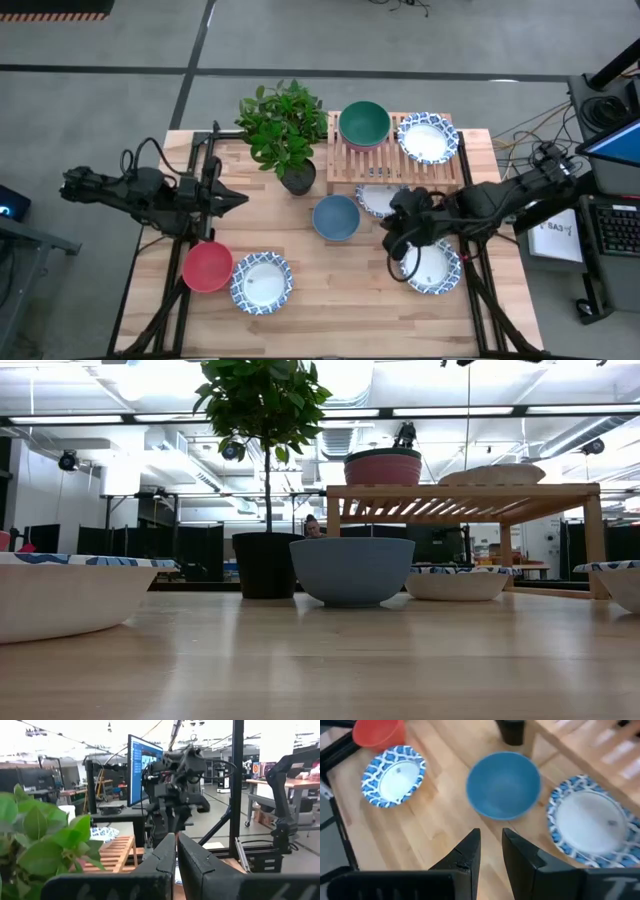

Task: Place and stack bowls onto a shelf
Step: Stack the white patterned bowl on top of the other white patterned bowl on the shelf

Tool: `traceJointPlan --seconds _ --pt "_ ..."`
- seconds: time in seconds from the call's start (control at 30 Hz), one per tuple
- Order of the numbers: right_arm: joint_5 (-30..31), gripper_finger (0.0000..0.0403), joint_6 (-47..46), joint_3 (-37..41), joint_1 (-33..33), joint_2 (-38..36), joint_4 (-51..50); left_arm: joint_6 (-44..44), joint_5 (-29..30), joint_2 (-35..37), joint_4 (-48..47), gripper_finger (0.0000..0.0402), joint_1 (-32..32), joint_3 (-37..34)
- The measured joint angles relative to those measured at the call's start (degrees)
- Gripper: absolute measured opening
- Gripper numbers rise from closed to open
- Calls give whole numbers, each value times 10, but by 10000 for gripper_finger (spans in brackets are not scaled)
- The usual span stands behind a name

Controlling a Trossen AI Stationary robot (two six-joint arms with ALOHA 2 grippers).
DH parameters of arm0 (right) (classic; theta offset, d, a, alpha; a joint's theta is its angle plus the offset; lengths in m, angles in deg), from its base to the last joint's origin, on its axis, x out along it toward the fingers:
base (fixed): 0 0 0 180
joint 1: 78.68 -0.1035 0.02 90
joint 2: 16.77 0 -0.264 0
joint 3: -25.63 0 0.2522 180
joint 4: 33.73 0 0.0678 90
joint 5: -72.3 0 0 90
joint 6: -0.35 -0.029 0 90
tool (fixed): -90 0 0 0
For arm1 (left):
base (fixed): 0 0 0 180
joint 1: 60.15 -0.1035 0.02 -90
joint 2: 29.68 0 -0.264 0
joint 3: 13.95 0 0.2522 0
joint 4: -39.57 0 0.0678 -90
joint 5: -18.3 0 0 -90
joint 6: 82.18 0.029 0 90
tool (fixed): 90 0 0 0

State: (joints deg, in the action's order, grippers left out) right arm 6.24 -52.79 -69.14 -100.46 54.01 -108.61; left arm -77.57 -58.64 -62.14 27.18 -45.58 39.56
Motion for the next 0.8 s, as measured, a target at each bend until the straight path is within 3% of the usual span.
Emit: traceJointPlan --seconds 0.13,0.5,0.8 --pt "-4 68 -15 -30 21 20 -71 -27 0 18 -33 0 0 0" --pt "-83 68 1 -31 105 55 -94 -37 1 54 -87 0 0 -1" --pt "-130 68 8 -31 110 106 -94 -40 1 53 -99 0 0 -1"
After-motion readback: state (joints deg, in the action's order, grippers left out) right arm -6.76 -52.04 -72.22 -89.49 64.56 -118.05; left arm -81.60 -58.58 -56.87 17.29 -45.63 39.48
